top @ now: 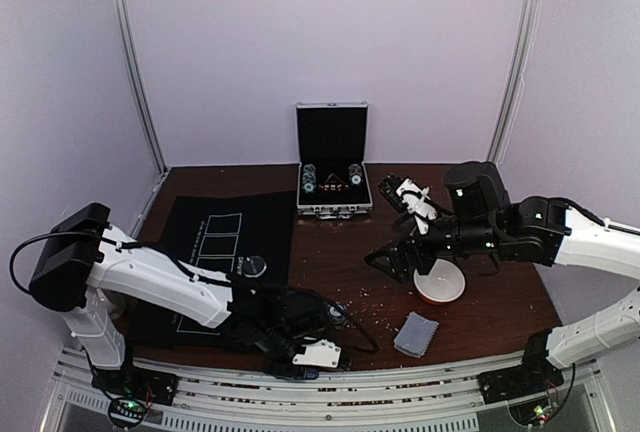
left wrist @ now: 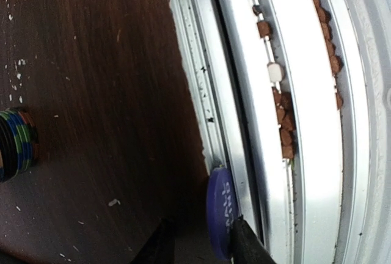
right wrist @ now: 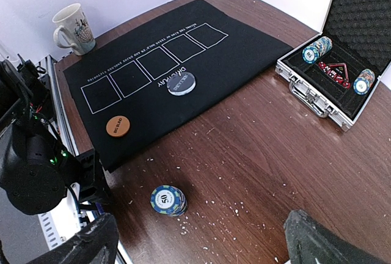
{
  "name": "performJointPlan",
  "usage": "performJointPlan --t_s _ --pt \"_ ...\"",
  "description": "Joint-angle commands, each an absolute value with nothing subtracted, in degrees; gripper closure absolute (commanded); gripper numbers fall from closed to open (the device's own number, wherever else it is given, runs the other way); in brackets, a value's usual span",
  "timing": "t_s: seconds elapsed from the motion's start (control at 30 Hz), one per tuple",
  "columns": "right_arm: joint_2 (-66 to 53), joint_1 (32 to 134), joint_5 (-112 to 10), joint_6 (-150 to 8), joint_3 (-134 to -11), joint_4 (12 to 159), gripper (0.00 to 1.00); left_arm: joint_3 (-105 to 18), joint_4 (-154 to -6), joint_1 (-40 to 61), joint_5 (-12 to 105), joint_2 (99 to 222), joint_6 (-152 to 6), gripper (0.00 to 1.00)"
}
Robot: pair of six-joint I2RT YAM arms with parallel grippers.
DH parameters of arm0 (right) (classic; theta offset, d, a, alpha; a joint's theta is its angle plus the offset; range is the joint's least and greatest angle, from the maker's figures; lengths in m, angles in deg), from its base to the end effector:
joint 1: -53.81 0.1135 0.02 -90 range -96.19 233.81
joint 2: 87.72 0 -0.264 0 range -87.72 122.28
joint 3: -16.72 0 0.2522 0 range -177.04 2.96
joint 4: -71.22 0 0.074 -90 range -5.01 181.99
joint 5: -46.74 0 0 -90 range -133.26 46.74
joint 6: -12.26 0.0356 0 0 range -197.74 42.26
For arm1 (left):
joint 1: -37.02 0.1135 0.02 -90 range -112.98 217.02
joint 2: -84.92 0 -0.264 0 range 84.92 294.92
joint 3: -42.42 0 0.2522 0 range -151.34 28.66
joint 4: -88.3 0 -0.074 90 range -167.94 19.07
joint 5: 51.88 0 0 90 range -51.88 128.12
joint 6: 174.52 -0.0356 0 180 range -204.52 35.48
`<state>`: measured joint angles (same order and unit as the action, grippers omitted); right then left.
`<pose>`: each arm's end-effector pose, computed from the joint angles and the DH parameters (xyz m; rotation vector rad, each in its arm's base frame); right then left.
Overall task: Distribute texas hold em gaming equipment
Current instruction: Pick up the small blind button from the corner of the board.
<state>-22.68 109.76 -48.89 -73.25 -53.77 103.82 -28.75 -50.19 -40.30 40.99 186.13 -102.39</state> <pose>0.1410 0.2149 0.3269 -0.9812 1.8889 0.7447 0.0695 -0.3168 0.1423 2.1286 1.9282 -0.2938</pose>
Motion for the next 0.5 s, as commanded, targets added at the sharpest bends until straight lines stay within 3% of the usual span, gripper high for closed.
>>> performJointPlan --t_s 0.0,0.13,0.27,0.47 --pt "-24.08 109.59 -49.15 -72.83 -52.92 104.67 0.03 -27.9 -51.48 -41.11 44.27 186.9 -101.26 0.7" --pt "-24.42 109.62 -48.81 -72.65 -52.63 105.02 0.03 -27.41 -51.22 -41.36 45.52 185.77 -101.61 0.8" --pt "-24.65 109.62 -48.62 -72.47 -52.68 105.02 0.03 -27.85 -50.18 -41.43 46.32 185.14 -101.79 1.0" --pt "-24.79 109.58 -48.32 -72.23 -52.58 105.07 0.03 -28.11 -50.55 -41.46 48.01 181.88 -99.21 1.0"
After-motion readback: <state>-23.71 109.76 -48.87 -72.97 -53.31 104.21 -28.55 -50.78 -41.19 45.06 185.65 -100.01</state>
